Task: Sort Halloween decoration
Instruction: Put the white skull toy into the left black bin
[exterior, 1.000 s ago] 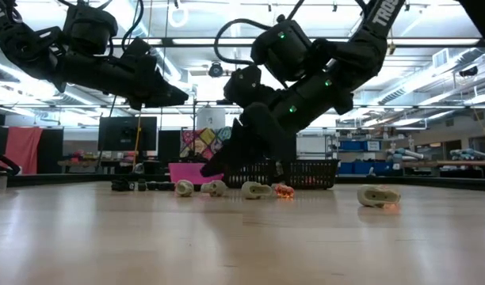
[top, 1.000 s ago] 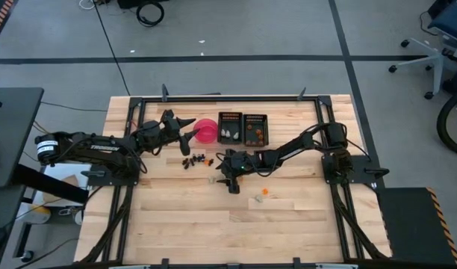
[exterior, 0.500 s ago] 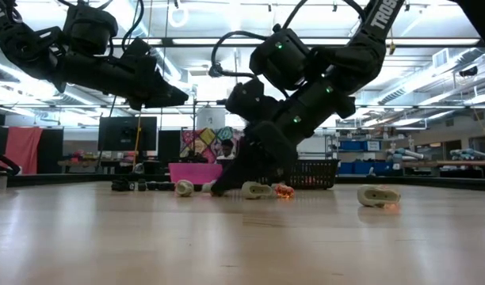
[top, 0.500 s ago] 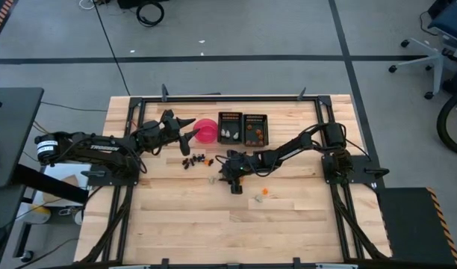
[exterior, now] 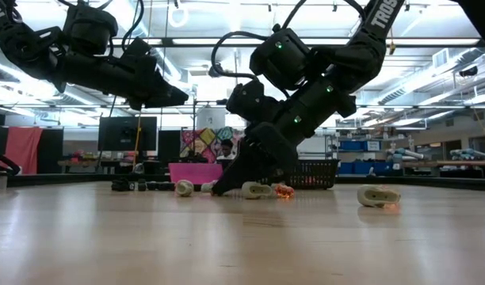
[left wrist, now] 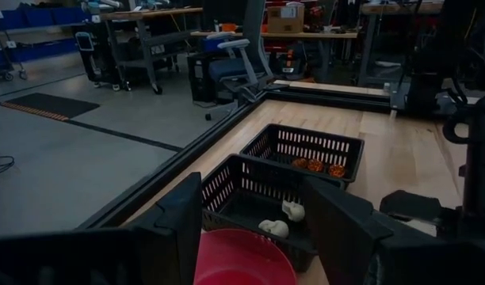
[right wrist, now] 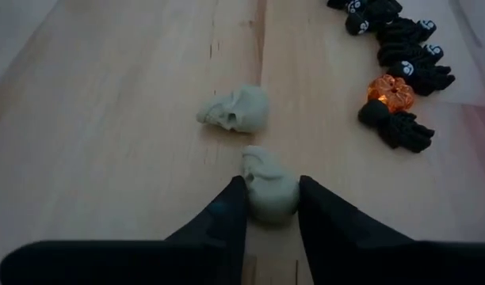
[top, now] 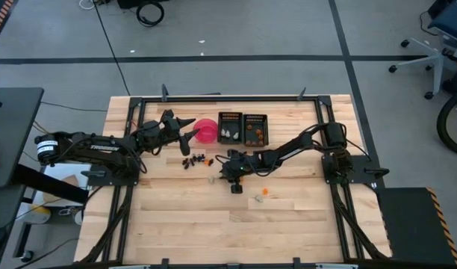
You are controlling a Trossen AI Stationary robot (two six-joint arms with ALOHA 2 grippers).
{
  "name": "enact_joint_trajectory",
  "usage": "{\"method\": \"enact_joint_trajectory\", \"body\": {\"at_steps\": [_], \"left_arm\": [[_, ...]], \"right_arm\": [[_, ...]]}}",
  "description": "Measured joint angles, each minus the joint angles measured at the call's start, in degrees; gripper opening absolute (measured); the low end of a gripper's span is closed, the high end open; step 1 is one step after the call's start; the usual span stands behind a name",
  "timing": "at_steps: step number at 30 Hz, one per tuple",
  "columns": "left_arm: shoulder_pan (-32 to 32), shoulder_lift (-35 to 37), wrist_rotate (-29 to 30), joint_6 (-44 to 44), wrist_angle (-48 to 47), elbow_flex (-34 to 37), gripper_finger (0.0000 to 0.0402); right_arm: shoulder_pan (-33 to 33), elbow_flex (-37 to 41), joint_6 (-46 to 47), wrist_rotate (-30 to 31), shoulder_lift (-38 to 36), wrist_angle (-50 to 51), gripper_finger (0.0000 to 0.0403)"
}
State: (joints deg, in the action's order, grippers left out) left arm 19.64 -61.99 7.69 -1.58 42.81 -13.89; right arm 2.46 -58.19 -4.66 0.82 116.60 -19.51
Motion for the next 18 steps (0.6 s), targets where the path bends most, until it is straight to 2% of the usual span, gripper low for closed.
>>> {"method": "enact_joint_trajectory", "body": {"at_steps": [4, 6, 14, 18], "left_arm": [[0.0, 0.01, 0.01, 0.0, -0.07, 0.0, 0.0189], [0.0, -0.01, 0.01, 0.0, -0.17, 0.0, 0.0189], [0.0, -0.01, 0.01, -0.02, -0.22, 0.0, 0.0189], [0.0, -0.01, 0.01, -0.02, -0.26, 0.0, 0.0189]], "right_arm": [[0.0, 0.04, -0.54, 3.91, -1.37, 0.87, 0.0103], [0.13, 0.04, -1.58, 7.79, -2.73, 1.67, 0.0103], [0.78, 0.02, -6.64, 34.67, -7.53, 2.86, 0.0103], [-0.81, 0.02, -6.66, 40.41, -8.06, 3.68, 0.0103]]}}
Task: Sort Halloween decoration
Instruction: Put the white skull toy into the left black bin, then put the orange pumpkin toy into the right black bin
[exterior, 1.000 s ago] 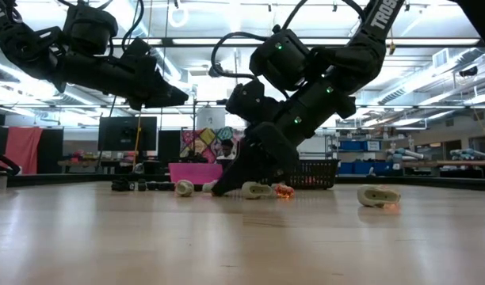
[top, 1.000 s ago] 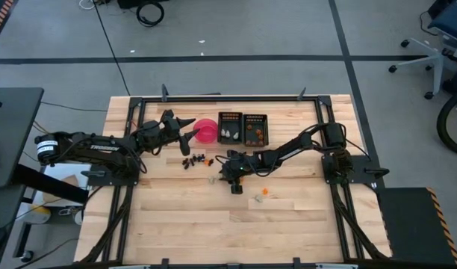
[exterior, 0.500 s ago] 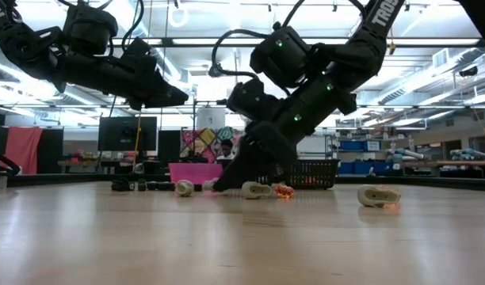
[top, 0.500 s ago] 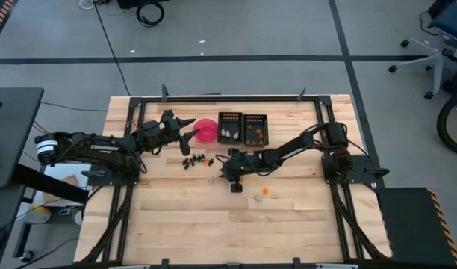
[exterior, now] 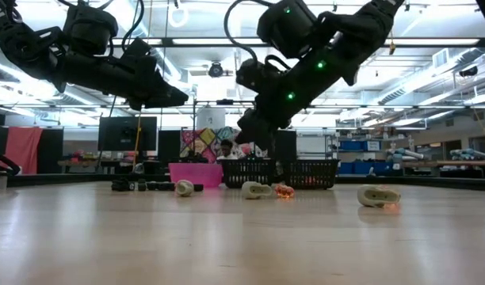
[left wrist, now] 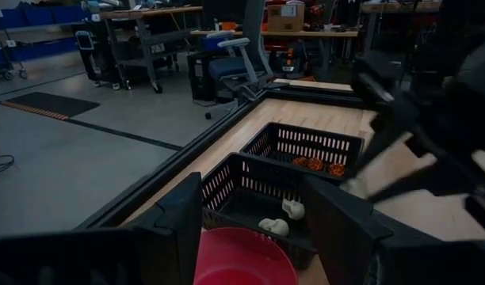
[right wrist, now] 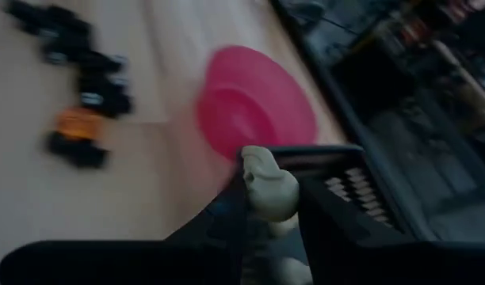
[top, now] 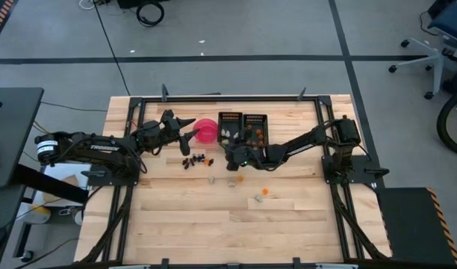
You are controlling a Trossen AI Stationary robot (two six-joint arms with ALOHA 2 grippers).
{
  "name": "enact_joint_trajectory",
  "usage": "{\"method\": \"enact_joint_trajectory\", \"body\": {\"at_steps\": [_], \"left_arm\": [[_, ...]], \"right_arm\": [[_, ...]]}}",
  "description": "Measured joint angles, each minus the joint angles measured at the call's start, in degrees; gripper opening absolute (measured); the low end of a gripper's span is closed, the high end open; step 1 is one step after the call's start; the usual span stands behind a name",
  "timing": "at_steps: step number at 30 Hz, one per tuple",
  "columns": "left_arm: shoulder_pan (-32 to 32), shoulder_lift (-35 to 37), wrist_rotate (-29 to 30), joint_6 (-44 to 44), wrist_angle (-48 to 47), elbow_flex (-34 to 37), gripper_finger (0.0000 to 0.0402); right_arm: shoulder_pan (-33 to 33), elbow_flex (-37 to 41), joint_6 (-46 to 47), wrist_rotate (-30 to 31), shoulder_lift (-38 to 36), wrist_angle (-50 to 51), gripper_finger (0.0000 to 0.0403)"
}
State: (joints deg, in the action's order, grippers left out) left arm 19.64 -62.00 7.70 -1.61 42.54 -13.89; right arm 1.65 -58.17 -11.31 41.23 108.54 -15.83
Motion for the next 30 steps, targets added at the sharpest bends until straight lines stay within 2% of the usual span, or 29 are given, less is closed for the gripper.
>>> {"method": "enact_joint_trajectory", "body": {"at_steps": [10, 20, 30], "left_arm": [[0.0, 0.01, 0.0, 0.0, 0.0, 0.0, 0.0189], [0.0, 0.01, 0.0, -0.01, -0.02, 0.0, 0.0189], [0.0, 0.0, 0.0, -0.02, -0.02, 0.0, 0.0189]], "right_arm": [[-4.51, 0.0, 10.04, -2.01, -0.01, 4.09, 0.0113], [-5.9, 0.0, 11.87, -6.56, -0.01, 6.07, 0.0142], [-5.2, 0.0, 9.36, -6.43, -2.71, 6.03, 0.0144]]}}
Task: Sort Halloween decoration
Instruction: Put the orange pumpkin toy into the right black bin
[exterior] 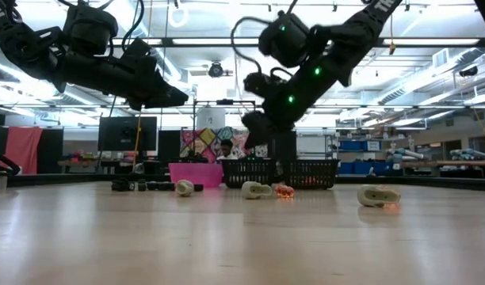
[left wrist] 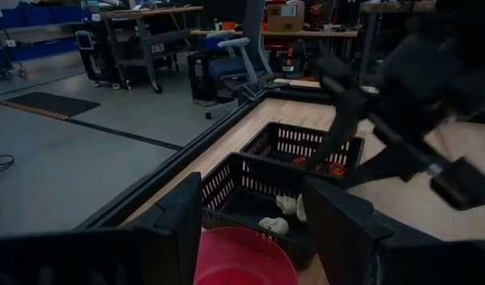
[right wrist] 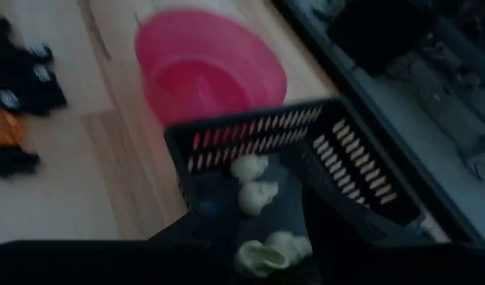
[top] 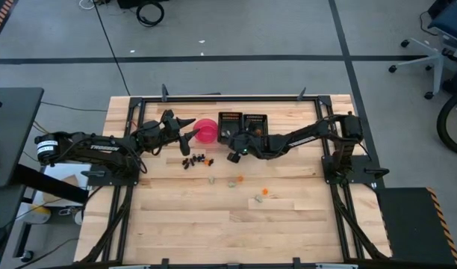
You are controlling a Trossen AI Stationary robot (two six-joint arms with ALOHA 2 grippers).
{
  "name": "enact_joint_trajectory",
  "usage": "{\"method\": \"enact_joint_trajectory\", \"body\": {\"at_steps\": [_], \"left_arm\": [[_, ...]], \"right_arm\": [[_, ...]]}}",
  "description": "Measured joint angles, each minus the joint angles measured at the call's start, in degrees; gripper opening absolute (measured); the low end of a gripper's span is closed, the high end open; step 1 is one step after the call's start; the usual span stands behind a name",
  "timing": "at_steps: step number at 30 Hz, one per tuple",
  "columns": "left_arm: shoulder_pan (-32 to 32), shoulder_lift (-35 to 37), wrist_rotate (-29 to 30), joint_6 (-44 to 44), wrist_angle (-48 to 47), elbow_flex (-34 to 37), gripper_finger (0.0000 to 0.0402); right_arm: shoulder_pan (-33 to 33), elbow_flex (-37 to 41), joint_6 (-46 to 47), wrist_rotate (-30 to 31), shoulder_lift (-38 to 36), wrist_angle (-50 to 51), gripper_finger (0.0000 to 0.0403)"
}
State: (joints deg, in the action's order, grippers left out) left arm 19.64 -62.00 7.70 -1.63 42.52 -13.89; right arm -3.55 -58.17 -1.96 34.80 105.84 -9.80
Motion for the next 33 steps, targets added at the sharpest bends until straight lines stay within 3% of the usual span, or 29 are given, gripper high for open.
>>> {"method": "enact_joint_trajectory", "body": {"at_steps": [4, 11, 17, 22, 33], "left_arm": [[0.0, 0.0, 0.0, 0.0, 0.0, 0.0, 0.0189], [0.0, 0.02, 0.0, 0.0, -0.15, 0.0, 0.0189], [0.0, 0.0, 0.0, 0.63, -0.35, 0.0, 0.0189], [0.0, 0.01, 0.0, 0.78, -0.35, 0.0, 0.0189], [0.0, 0.02, 0.0, 1.05, -0.35, 0.02, 0.0189]], "right_arm": [[1.8, 0.0, -4.39, -3.82, -1.7, -0.38, 0.0144], [3.82, -0.02, -3.05, -24.07, -2.18, 3.69, 0.0144], [6.32, -0.02, 0.02, -35.29, -2.14, 9.39, 0.0144], [8.93, 0.02, 1.01, -36.15, -2.14, 14.29, 0.0144], [9.6, 5.01, 3.93, -31.85, -2.09, 12.03, 0.0167]]}}
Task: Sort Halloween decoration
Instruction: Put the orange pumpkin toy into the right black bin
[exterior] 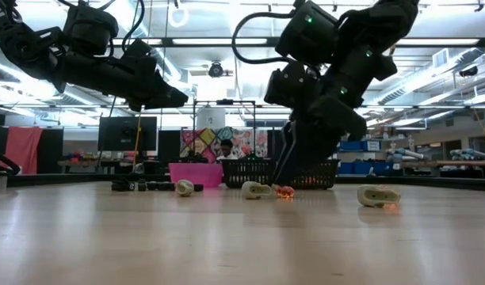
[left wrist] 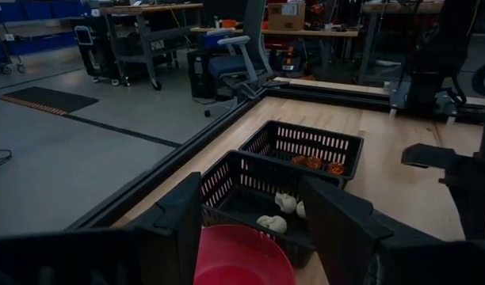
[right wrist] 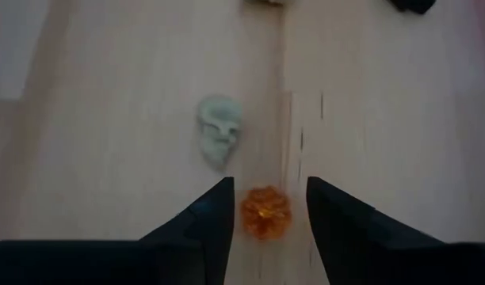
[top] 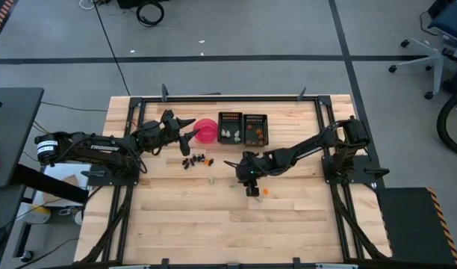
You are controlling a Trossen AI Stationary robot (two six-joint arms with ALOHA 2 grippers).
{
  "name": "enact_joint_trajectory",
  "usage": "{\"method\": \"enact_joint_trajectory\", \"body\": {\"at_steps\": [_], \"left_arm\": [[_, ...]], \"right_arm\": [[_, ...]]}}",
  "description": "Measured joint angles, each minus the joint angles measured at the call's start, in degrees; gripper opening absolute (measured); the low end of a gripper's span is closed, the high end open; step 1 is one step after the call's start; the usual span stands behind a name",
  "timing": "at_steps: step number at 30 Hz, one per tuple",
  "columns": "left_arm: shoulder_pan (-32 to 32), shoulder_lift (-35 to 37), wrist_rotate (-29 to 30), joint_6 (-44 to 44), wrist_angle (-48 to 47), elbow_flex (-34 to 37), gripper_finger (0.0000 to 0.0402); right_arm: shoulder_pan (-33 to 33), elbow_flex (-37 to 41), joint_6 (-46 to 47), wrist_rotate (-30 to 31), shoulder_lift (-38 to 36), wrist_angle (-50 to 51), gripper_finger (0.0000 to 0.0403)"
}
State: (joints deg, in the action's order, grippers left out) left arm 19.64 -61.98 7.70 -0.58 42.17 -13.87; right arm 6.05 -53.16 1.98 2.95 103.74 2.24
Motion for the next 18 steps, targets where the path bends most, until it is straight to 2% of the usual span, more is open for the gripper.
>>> {"method": "enact_joint_trajectory", "body": {"at_steps": [7, 18], "left_arm": [[0.0, -0.02, 0.0, -0.02, 0.0, -0.02, 0.0189], [0.0, -0.02, 0.0, -0.02, 0.0, -0.01, 0.0189]], "right_arm": [[0.48, 1.68, -0.46, 0.41, 0.02, -0.85, 0.0185], [1.11, 4.62, -1.05, 4.76, 0.24, -5.58, 0.0172]]}}
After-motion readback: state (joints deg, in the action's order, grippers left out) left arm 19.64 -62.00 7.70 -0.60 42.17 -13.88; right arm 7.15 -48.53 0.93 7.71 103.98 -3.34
